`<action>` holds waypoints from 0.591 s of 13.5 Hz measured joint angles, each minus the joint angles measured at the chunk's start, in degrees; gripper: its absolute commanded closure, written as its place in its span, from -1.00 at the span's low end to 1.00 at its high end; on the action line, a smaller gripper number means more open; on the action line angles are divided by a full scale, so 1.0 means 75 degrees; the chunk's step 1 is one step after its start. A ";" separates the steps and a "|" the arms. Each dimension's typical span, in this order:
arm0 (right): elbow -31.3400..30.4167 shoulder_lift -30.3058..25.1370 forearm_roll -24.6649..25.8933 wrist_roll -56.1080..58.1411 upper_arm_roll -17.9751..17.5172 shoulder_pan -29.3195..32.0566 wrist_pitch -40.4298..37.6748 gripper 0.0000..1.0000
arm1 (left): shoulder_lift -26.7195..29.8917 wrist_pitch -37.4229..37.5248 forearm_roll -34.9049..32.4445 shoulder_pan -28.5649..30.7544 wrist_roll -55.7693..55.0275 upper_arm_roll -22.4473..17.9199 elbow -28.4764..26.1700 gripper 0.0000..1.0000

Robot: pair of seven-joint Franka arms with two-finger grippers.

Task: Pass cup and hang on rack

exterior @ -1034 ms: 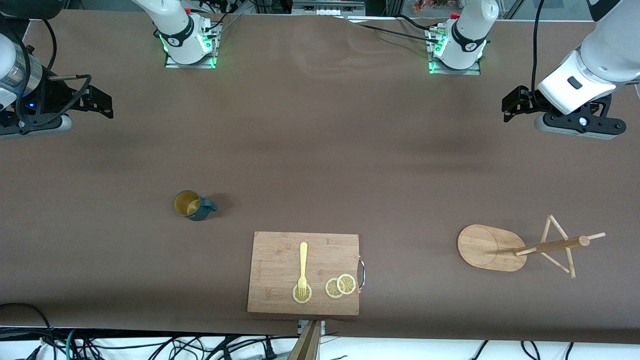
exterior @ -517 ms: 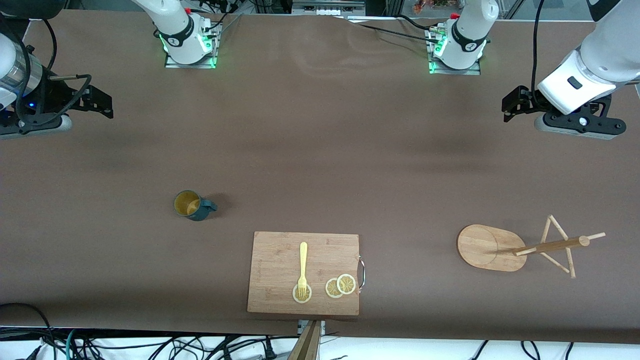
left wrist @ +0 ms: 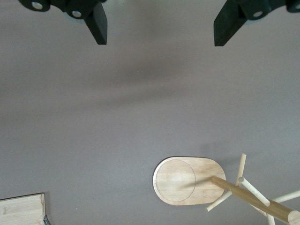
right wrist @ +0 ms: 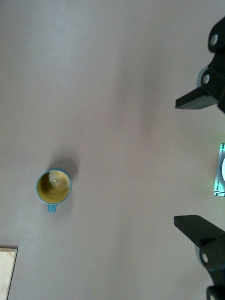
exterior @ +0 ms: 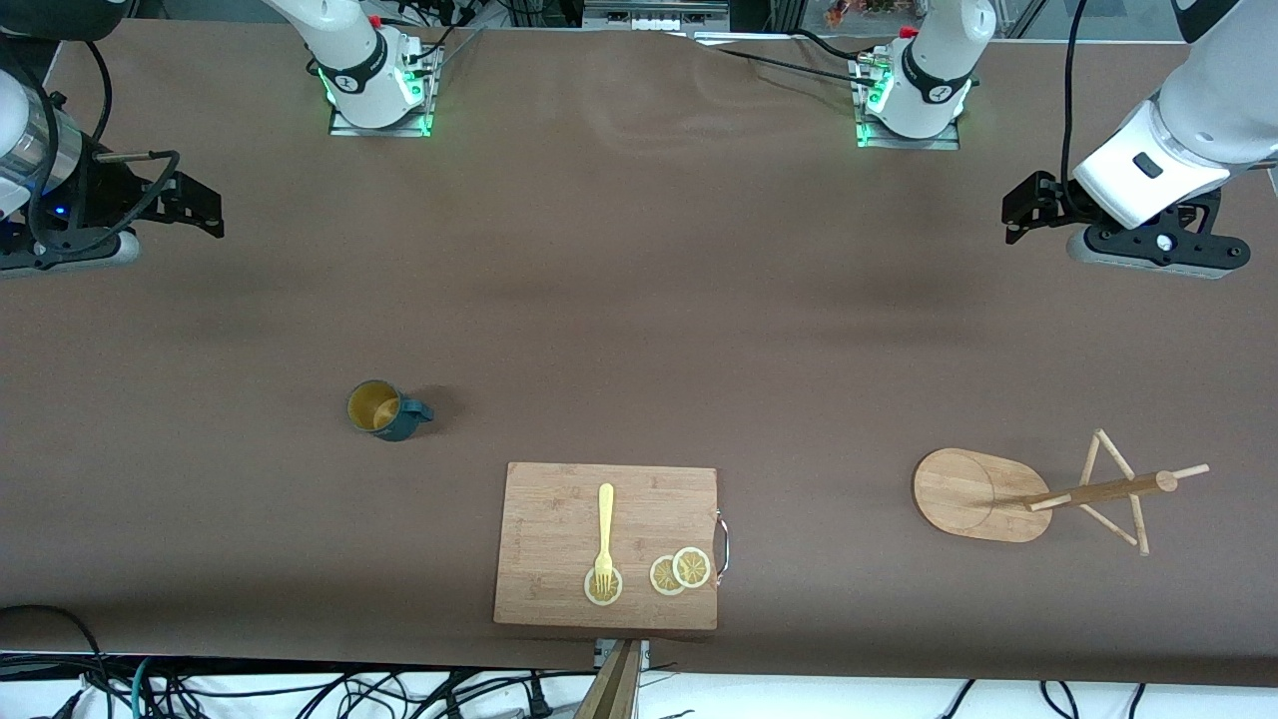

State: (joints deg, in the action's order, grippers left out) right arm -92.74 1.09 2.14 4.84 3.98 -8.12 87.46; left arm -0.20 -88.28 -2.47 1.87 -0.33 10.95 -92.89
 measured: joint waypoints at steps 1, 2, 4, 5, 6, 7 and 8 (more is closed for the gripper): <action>-0.0001 0.0000 0.0000 0.0000 0.0000 0.0000 0.0024 -1.00 | 0.0000 0.0000 0.0000 0.0000 0.0000 0.0000 0.0000 -1.00; -0.0003 0.0000 0.0000 0.0000 0.0000 0.0000 0.0054 -1.00 | 0.0000 0.0000 0.0000 0.0000 0.0000 0.0000 0.0000 -1.00; -0.0011 0.0000 0.0000 0.0000 0.0000 0.0003 0.0103 -1.00 | 0.0000 0.0000 0.0000 0.0000 0.0000 0.0000 0.0000 -1.00; -0.0014 0.0000 0.0000 0.0000 0.0000 0.0004 0.0119 -1.00 | 0.0000 0.0000 0.0000 0.0000 0.0000 0.0000 0.0000 -1.00; -0.0015 0.0000 0.0000 0.0000 0.0000 0.0004 0.0132 -1.00 | 0.0000 0.0000 0.0000 0.0000 0.0000 0.0000 0.0000 -1.00; -0.0018 0.0000 0.0000 0.0000 0.0000 0.0006 0.0148 -1.00 | 0.0000 0.0000 0.0000 0.0000 0.0000 0.0000 0.0000 -1.00; -0.0023 0.0001 0.0002 0.0000 0.0000 0.0008 0.0160 -1.00 | 0.0000 0.0000 0.0000 0.0000 0.0000 0.0000 0.0000 -1.00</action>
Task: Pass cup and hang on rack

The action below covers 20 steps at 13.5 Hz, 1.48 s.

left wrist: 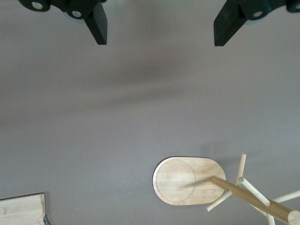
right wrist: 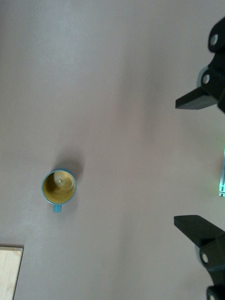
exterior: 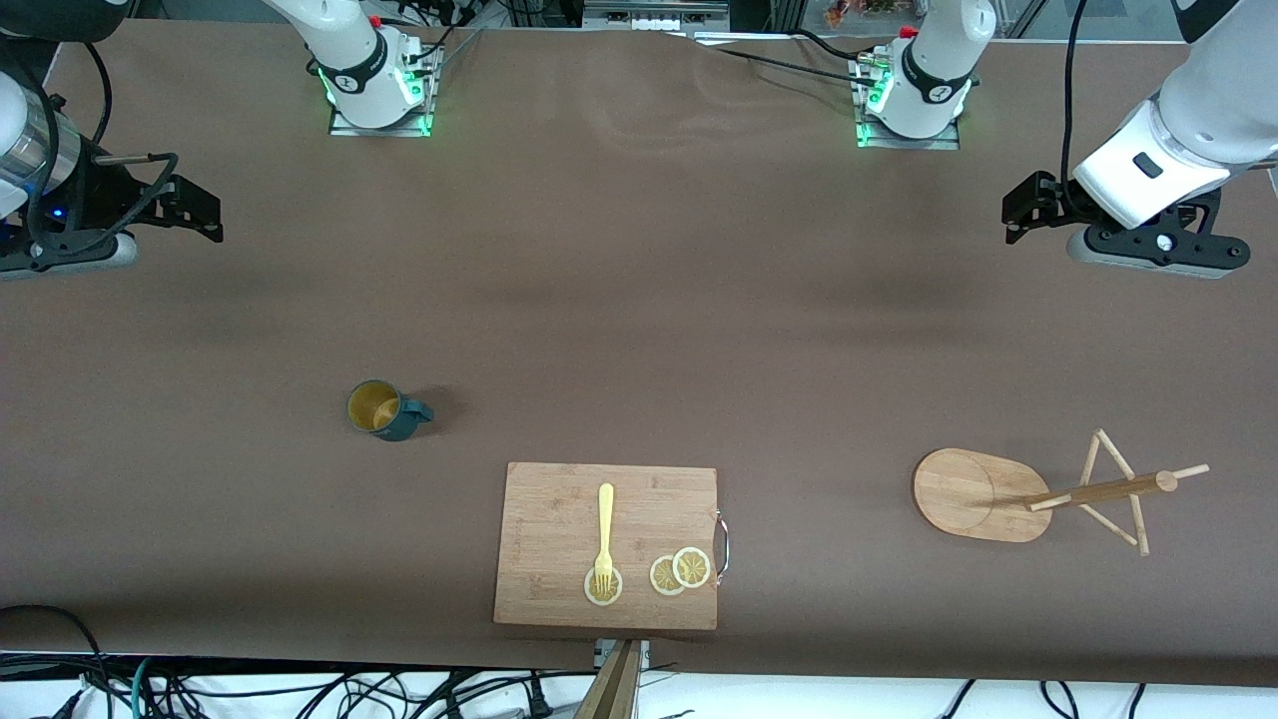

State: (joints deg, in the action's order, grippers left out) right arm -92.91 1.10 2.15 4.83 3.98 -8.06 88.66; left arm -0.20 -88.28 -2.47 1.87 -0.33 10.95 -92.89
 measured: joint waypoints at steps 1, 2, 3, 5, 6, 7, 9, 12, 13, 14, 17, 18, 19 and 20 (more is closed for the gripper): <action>-0.0010 0.0000 0.0007 0.0000 0.0001 0.0009 0.0028 -1.00 | 0.0000 0.0000 0.0000 0.0000 0.0000 0.0000 0.0000 -1.00; -0.0026 0.0005 0.0009 0.0000 0.0004 0.0033 0.0106 -1.00 | 0.0000 0.0000 0.0000 0.0000 0.0000 0.0000 0.0000 -1.00; -0.0039 0.0029 0.0011 0.0000 0.0012 0.0059 0.0205 -1.00 | 0.0000 0.0000 0.0000 0.0001 0.0000 0.0000 0.0000 -1.00; -0.0041 0.0153 0.0022 0.0006 0.0017 0.0065 0.0299 -1.00 | 0.0000 0.0000 0.0000 0.0003 0.0000 0.0000 0.0000 -1.00; -0.0045 0.0254 0.0026 0.0006 0.0011 0.0064 0.0315 -1.00 | 0.0000 0.0000 0.0000 0.0004 0.0000 0.0000 0.0000 -1.00; -0.0057 0.0397 0.0027 0.0006 0.0013 0.0067 0.0317 -1.00 | 0.0000 0.0000 0.0000 0.0006 0.0000 -0.0001 0.0000 -1.00; -0.0089 0.0814 0.0027 0.0006 0.0015 0.0073 0.0333 -1.00 | 0.0000 0.0018 0.0000 0.0008 0.0000 -0.0001 0.0000 -1.00; -0.0150 0.1239 0.0026 0.0005 0.0013 0.0073 0.0489 -1.00 | 0.0000 0.0073 0.0000 0.0013 0.0000 -0.0003 0.0000 -1.00; -0.0311 0.1347 0.0024 0.0004 0.0013 0.0073 0.0801 -1.00 | 0.0000 0.0077 0.0000 0.0014 0.0000 -0.0005 0.0000 -1.00; -0.0589 0.1478 0.0001 0.0002 0.0013 0.0073 0.1314 -1.00 | 0.0000 0.0080 0.0000 0.0014 0.0000 -0.0006 0.0000 -1.00; -0.1144 0.2084 -0.0442 -0.0007 -0.0037 0.0045 0.2500 -1.00 | 0.0000 0.0085 0.0000 0.0015 0.0000 -0.0007 0.0001 -1.00; -0.1177 0.2344 -0.0747 -0.0007 -0.0050 0.0033 0.2780 -0.99 | 0.0000 0.0086 0.0000 0.0015 0.0000 -0.0007 0.0001 -1.00; -0.1181 0.2608 -0.0955 -0.0007 -0.0062 0.0027 0.3057 -0.97 | 0.0000 0.0088 0.0000 0.0015 0.0000 -0.0007 0.0001 -1.00; -0.1182 0.2842 -0.1053 -0.0009 -0.0066 0.0015 0.3374 -0.96 | 0.0000 0.0088 0.0000 0.0015 0.0000 -0.0008 0.0001 -1.00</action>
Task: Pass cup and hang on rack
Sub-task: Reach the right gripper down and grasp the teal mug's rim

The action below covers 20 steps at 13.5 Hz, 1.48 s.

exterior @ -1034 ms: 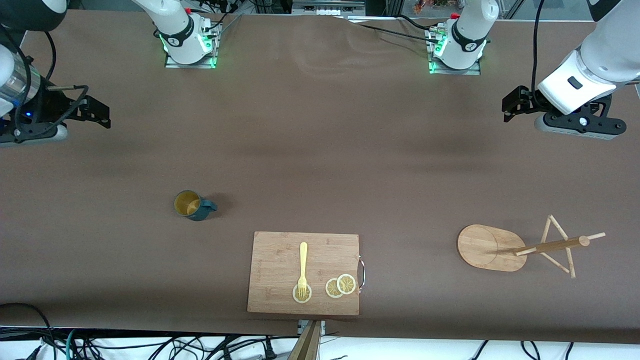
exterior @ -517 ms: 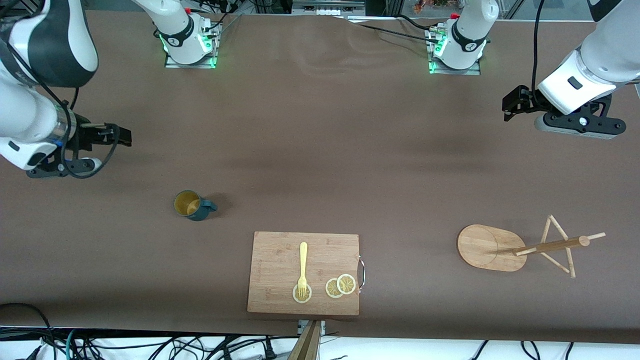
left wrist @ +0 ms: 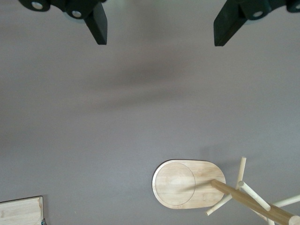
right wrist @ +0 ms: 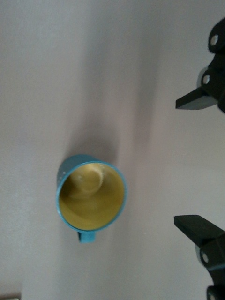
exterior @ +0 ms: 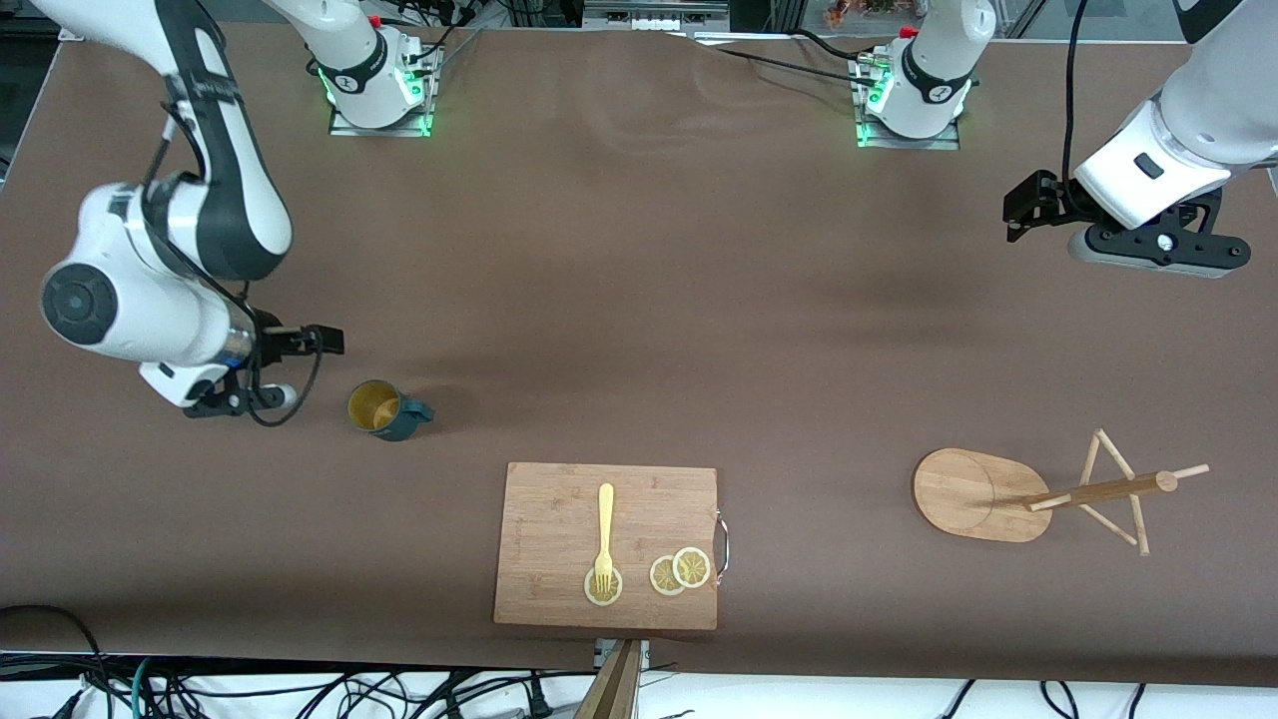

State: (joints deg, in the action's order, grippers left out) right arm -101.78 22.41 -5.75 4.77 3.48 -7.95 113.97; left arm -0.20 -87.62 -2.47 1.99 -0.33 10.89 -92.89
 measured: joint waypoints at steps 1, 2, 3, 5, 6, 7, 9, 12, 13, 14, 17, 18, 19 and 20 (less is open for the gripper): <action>0.0019 0.0186 -0.0042 -0.0026 -0.0001 -0.0023 0.0286 -0.90 | 0.0000 0.0002 0.0000 0.0000 0.0000 -0.0001 0.0000 -1.00; 0.0095 0.0351 -0.0048 -0.0069 -0.0001 -0.0042 0.0470 -0.89 | 0.0000 0.0003 0.0000 0.0000 0.0000 -0.0001 0.0000 -1.00; 0.0243 0.0495 -0.0050 -0.0094 -0.0001 -0.0051 0.0554 -0.89 | 0.0000 0.0004 0.0000 0.0000 0.0000 -0.0002 0.0000 -1.00; 0.0575 0.0727 -0.0050 -0.0106 -0.0001 -0.0054 0.0565 -0.89 | 0.0000 0.0007 0.0000 0.0001 0.0000 -0.0003 0.0000 -1.00; 0.0686 0.0837 -0.0050 -0.0106 -0.0001 -0.0056 0.0568 -0.88 | 0.0000 0.0008 0.0000 0.0001 0.0000 -0.0003 0.0000 -1.00; 0.0759 0.0960 -0.0050 -0.0117 -0.0001 -0.0059 0.0635 -0.83 | 0.0000 0.0008 0.0000 0.0001 0.0000 -0.0003 0.0000 -1.00; 0.0802 0.1232 -0.0051 -0.0237 -0.0002 -0.0075 0.0982 -0.74 | 0.0000 0.0009 0.0000 0.0001 0.0000 -0.0003 0.0000 -1.00; 0.0811 0.1595 -0.0052 -0.0319 -0.0003 -0.0115 0.1345 -0.23 | 0.0000 0.0010 0.0000 0.0001 0.0000 -0.0004 0.0000 -1.00; 0.0819 0.1672 -0.0052 -0.0329 -0.0003 -0.0124 0.1428 0.04 | 0.0000 0.0010 0.0000 0.0001 0.0000 -0.0004 0.0000 -1.00; 0.0826 0.1722 -0.0052 -0.0341 -0.0003 -0.0129 0.1460 0.32 | 0.0000 0.0010 0.0000 0.0001 0.0000 -0.0004 0.0000 -1.00; 0.0846 0.1744 -0.0068 -0.0351 -0.0003 -0.0141 0.1462 1.00 | 0.0000 0.0010 0.0000 0.0001 0.0000 -0.0004 0.0000 -1.00; 0.0851 0.1744 -0.0103 -0.0358 -0.0004 -0.0150 0.1459 1.00 | 0.0000 0.0031 0.0000 0.0001 0.0000 -0.0003 0.0000 -1.00; 0.0851 0.1744 -0.0157 -0.0361 -0.0005 -0.0158 0.1455 1.00 | 0.0000 0.0084 0.0000 0.0001 0.0000 0.0000 0.0000 -1.00; 0.0851 0.1745 -0.0207 -0.0364 -0.0009 -0.0163 0.1449 1.00 | 0.0000 0.0123 0.0000 0.0001 0.0000 0.0002 0.0000 -1.00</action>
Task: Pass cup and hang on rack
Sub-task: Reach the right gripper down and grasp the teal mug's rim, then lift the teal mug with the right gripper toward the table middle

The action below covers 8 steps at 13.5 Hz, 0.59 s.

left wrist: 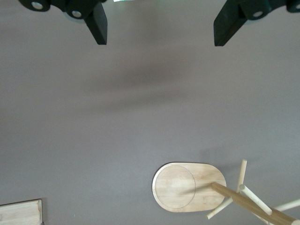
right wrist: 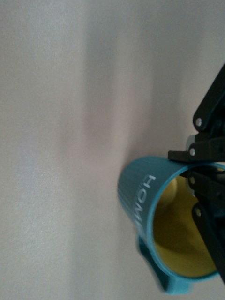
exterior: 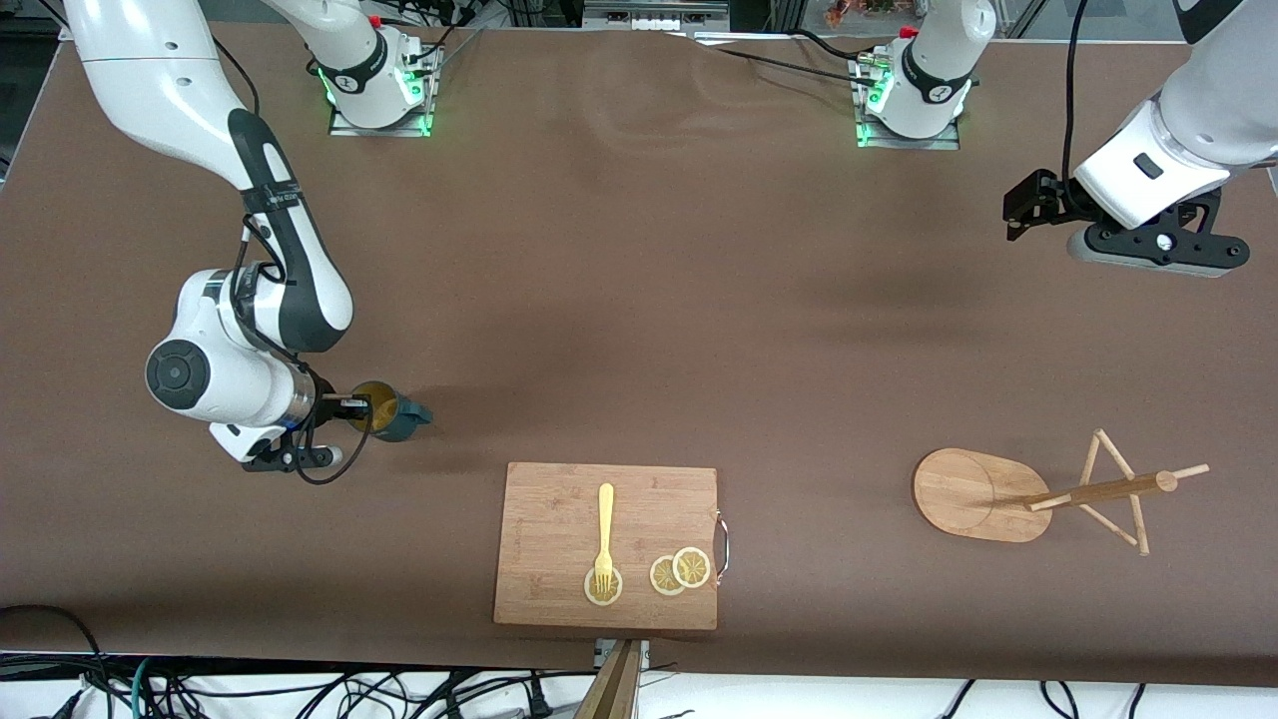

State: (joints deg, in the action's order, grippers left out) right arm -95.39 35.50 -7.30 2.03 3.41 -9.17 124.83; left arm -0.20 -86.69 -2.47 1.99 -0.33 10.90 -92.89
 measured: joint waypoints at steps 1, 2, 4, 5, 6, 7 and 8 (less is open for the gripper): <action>0.0006 0.0001 -0.0031 0.0000 -0.0015 -0.0012 0.0001 1.00 | 0.0000 0.0006 0.0000 0.0000 0.0000 0.0000 0.0001 -1.00; 0.0030 0.0000 -0.0044 0.0000 -0.0038 -0.0047 0.0002 1.00 | 0.0000 0.0006 0.0000 0.0000 0.0000 0.0000 0.0006 -1.00; 0.0144 -0.0003 -0.0053 0.0000 -0.0078 -0.0182 -0.0002 1.00 | 0.0001 0.0006 0.0000 0.0000 0.0000 0.0000 0.0024 -1.00; 0.0251 -0.0007 -0.0055 0.0002 -0.0106 -0.0294 -0.0037 1.00 | 0.0002 0.0008 0.0000 0.0000 0.0000 0.0000 0.0027 -1.00; 0.0408 -0.0013 -0.0062 -0.0003 -0.0145 -0.0470 -0.0116 1.00 | 0.0002 0.0011 0.0000 0.0000 0.0000 0.0000 0.0027 -1.00; 0.0565 -0.0021 -0.0087 -0.0132 -0.0164 -0.0702 -0.0209 1.00 | 0.0002 0.0012 0.0000 0.0001 0.0000 0.0000 0.0027 -1.00; 0.0728 -0.0027 -0.0090 -0.0439 -0.0177 -0.0978 -0.0251 1.00 | 0.0002 0.0012 0.0000 0.0001 0.0000 0.0000 0.0028 -1.00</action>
State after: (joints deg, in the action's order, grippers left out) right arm -89.93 35.30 -7.98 -1.26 2.09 -16.50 122.95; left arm -0.18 -86.60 -2.47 2.00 -0.33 10.90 -92.68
